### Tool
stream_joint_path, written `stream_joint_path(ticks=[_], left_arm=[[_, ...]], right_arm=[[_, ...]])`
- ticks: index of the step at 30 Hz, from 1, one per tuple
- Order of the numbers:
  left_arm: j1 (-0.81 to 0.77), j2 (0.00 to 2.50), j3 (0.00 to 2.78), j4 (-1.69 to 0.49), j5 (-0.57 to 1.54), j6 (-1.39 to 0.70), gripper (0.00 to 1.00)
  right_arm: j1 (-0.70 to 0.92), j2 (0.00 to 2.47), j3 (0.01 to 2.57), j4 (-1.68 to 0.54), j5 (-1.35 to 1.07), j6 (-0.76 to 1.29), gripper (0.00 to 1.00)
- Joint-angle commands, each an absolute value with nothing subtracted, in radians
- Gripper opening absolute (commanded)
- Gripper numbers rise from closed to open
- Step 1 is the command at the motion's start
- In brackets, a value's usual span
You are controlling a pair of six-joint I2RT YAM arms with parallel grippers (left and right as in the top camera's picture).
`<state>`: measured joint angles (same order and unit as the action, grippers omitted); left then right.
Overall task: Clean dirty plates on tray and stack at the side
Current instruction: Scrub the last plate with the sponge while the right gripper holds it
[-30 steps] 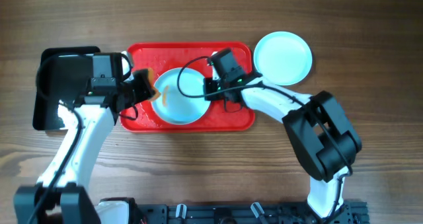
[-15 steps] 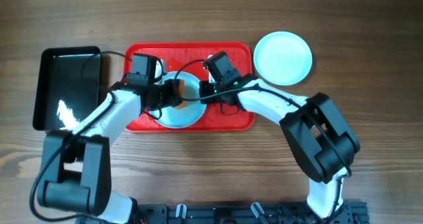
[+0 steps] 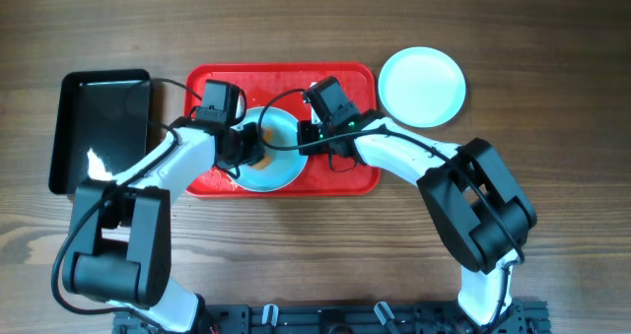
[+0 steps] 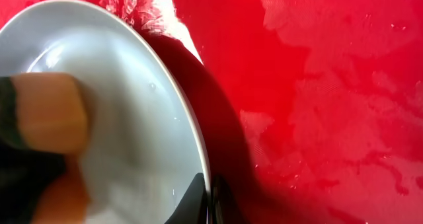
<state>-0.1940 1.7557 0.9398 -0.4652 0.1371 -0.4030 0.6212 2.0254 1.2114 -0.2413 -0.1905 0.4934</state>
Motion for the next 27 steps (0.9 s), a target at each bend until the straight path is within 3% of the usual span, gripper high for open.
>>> stream_joint_path(ticks=[1,6,12,18,27], left_arm=[[-0.187,1.794,0.904,-0.542,-0.269,-0.405,0.04],[-0.188,1.741,0.904,-0.582,-0.449,-0.405,0.04],[-0.188,1.558,0.904,-0.584,-0.428,-0.458,0.04],[-0.188,1.449,0.903,-0.525,-0.164,-0.457,0.04],[-0.188,1.559,0.903,-0.459,0.190,-0.457,0.04]], right_arm=[[0.621,2.071,1.197,-0.274,-0.162,0.499,0.04],[0.621,2.071,1.197,-0.282,-0.148,0.500,0.04],[0.621,2.071,1.197,-0.284,-0.148,0.501,0.04],[0.621,2.071,1.197,-0.284,-0.148,0.501,0.04],[0.621,2.071,1.197,-0.282,-0.149,0.525,0.04]])
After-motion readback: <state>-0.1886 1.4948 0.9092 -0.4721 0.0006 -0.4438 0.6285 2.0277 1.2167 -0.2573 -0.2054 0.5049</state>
